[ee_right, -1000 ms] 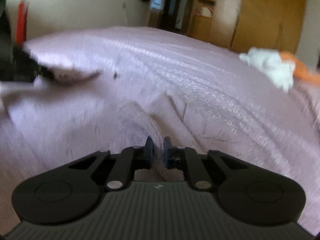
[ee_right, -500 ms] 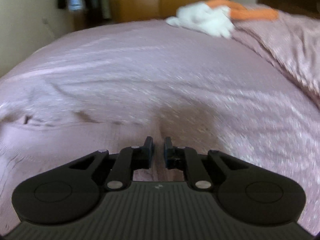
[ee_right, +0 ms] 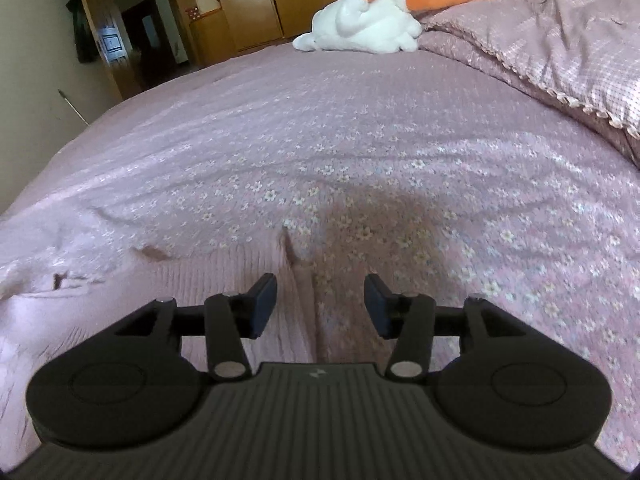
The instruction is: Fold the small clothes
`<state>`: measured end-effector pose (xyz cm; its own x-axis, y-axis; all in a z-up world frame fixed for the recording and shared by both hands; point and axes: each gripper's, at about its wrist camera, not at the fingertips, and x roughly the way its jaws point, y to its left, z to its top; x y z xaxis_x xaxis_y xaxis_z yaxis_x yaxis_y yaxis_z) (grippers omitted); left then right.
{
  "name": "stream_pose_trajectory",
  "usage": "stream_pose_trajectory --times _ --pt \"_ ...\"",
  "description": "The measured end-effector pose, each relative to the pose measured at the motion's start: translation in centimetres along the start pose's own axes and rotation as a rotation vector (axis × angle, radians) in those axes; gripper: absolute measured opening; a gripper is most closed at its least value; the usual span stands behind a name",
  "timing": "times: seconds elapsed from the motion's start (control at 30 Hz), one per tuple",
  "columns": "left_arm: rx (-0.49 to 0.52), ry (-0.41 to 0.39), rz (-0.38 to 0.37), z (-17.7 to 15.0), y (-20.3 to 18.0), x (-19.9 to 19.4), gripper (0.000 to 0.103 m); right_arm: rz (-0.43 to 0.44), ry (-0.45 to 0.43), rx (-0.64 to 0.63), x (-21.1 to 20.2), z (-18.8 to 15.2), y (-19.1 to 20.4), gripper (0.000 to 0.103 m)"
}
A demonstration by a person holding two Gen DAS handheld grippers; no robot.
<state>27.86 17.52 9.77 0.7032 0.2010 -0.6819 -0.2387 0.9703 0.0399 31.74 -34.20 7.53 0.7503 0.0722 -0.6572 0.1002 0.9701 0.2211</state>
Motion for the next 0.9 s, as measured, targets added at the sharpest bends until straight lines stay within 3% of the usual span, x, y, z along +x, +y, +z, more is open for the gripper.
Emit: stream_pose_trajectory --times 0.13,0.23,0.43,0.7,0.9 --pt "0.010 0.029 -0.064 -0.5 -0.4 -1.7 0.038 0.055 0.006 0.046 -2.2 -1.1 -1.3 0.079" --pt "0.023 0.052 -0.092 -1.0 -1.0 -3.1 0.048 0.104 0.018 0.072 -3.8 -2.0 -1.9 0.081" --pt "0.013 0.106 -0.146 -2.5 -1.6 -5.9 0.048 0.195 0.075 0.116 -6.2 -4.1 -2.5 0.081" --pt "-0.001 0.183 -0.122 -5.5 -1.7 -8.2 0.048 0.295 0.172 0.194 -7.0 -7.4 -2.9 0.081" --pt "-0.010 0.219 -0.101 -7.8 -1.9 -8.6 0.048 0.390 0.100 0.334 -6.6 -9.7 -3.9 0.101"
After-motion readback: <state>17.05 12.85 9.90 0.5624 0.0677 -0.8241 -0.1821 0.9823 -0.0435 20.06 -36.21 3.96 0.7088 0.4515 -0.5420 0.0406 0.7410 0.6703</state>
